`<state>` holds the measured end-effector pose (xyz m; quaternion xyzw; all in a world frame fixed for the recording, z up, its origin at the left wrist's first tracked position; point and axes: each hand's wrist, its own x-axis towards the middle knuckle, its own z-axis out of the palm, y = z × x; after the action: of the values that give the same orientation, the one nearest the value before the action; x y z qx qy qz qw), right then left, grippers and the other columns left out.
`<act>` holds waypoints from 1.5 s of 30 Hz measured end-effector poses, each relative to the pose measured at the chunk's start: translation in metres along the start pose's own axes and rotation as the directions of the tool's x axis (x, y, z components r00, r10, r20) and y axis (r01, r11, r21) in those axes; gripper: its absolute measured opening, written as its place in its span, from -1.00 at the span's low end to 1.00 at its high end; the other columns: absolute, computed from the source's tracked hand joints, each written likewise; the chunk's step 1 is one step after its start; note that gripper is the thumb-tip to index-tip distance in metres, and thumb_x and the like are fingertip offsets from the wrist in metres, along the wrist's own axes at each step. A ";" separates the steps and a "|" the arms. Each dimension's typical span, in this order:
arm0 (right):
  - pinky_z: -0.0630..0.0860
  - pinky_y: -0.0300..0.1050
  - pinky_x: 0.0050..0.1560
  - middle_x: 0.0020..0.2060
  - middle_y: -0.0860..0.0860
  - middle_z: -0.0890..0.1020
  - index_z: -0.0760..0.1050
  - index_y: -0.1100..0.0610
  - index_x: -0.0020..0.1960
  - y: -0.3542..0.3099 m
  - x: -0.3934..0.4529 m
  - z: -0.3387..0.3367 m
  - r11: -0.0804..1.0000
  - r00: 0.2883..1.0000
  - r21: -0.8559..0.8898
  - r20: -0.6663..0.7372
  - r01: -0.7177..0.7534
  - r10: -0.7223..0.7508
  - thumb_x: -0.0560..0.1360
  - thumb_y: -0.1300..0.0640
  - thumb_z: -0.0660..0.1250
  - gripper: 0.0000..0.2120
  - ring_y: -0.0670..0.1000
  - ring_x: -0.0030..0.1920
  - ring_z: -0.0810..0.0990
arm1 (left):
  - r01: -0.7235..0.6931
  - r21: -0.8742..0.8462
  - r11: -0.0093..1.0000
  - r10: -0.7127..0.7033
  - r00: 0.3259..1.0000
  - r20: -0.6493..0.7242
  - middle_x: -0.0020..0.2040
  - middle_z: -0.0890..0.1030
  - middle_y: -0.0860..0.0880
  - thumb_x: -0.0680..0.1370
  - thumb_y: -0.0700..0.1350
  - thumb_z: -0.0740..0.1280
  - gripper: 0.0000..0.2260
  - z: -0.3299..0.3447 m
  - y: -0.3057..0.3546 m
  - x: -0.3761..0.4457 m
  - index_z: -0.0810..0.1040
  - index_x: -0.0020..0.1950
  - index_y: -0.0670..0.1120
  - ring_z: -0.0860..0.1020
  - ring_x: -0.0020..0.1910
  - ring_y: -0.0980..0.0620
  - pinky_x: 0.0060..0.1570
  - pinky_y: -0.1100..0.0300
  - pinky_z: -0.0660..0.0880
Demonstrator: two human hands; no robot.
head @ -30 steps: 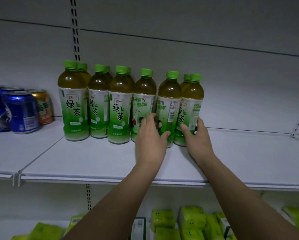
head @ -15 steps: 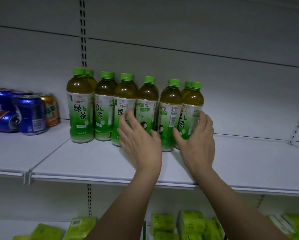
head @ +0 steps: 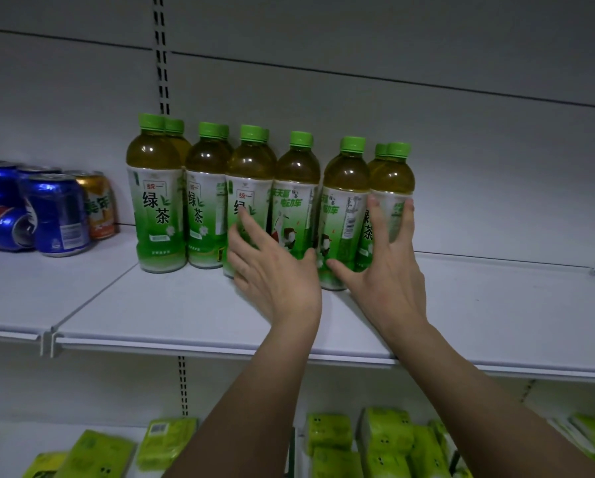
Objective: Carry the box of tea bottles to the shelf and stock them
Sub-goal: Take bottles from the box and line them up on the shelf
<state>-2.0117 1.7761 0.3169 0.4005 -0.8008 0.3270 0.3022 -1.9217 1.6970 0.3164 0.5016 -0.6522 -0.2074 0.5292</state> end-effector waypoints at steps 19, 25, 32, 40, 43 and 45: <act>0.49 0.16 0.21 0.57 0.03 -0.13 -0.10 -0.07 0.54 0.005 0.001 0.005 0.990 0.997 0.116 0.029 -0.078 0.075 0.34 -0.19 0.46 0.00 0.16 0.53 0.15 | 0.101 -0.008 0.995 -0.098 0.984 0.146 0.47 0.18 -0.17 0.40 0.05 0.49 -0.06 0.001 -0.003 0.010 -0.06 0.56 -0.03 0.21 0.42 -0.17 0.36 -0.05 0.26; 0.43 0.25 0.26 0.56 0.09 -0.23 -0.19 -0.11 0.54 0.004 0.013 0.020 0.993 0.990 0.030 0.082 -0.114 0.111 0.35 -0.21 0.45 0.03 0.24 0.54 0.04 | 0.084 0.008 0.996 -0.084 0.986 0.144 0.45 0.19 -0.16 0.40 0.00 0.50 -0.07 0.008 -0.003 0.012 -0.06 0.56 -0.04 0.21 0.39 -0.18 0.31 -0.04 0.30; 0.36 0.32 0.34 0.56 0.12 -0.24 -0.20 -0.16 0.54 0.000 0.015 0.027 0.984 0.984 0.054 0.064 -0.171 0.167 0.33 -0.22 0.47 0.06 0.29 0.54 0.00 | 0.093 -0.048 0.994 -0.083 0.980 0.183 0.43 0.21 -0.14 0.40 -0.04 0.49 -0.09 0.005 -0.004 0.012 -0.04 0.56 -0.03 0.22 0.37 -0.17 0.32 -0.04 0.30; 0.30 0.26 0.38 0.58 0.01 -0.11 -0.21 -0.14 0.55 -0.001 0.016 0.015 0.918 0.961 0.299 -0.001 -0.262 0.275 0.33 -0.09 0.52 0.09 0.16 0.56 0.07 | -0.036 -0.102 0.994 0.021 0.989 -0.149 0.49 0.19 -0.13 0.41 -0.01 0.47 -0.19 -0.060 -0.044 0.061 0.08 0.53 -0.04 0.19 0.47 -0.11 0.41 0.03 0.19; 0.29 0.23 0.38 0.57 0.08 -0.03 -0.22 -0.14 0.55 0.002 0.016 0.013 0.850 0.927 0.396 0.007 -0.347 0.375 0.33 -0.09 0.53 0.11 0.19 0.52 0.17 | 0.029 -0.026 0.999 -0.030 0.998 -0.051 0.55 0.07 -0.17 0.35 0.13 0.51 -0.01 -0.075 -0.071 0.091 -0.07 0.56 -0.01 0.09 0.52 -0.19 0.47 -0.12 0.12; 0.30 0.25 0.37 0.56 0.07 0.05 -0.23 -0.14 0.55 0.002 0.016 0.013 0.840 0.930 0.423 0.020 -0.340 0.367 0.32 -0.09 0.54 0.12 0.19 0.49 0.25 | 0.099 -0.042 0.994 -0.094 0.989 0.115 0.58 -0.02 -0.17 0.28 0.22 0.52 0.15 -0.069 -0.080 0.100 -0.21 0.57 -0.02 0.01 0.55 -0.21 0.50 -0.17 0.06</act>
<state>-2.0238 1.7600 0.3204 0.2911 -0.7619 0.5537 0.1680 -1.8187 1.5950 0.3251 0.5074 -0.6508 -0.2762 0.4927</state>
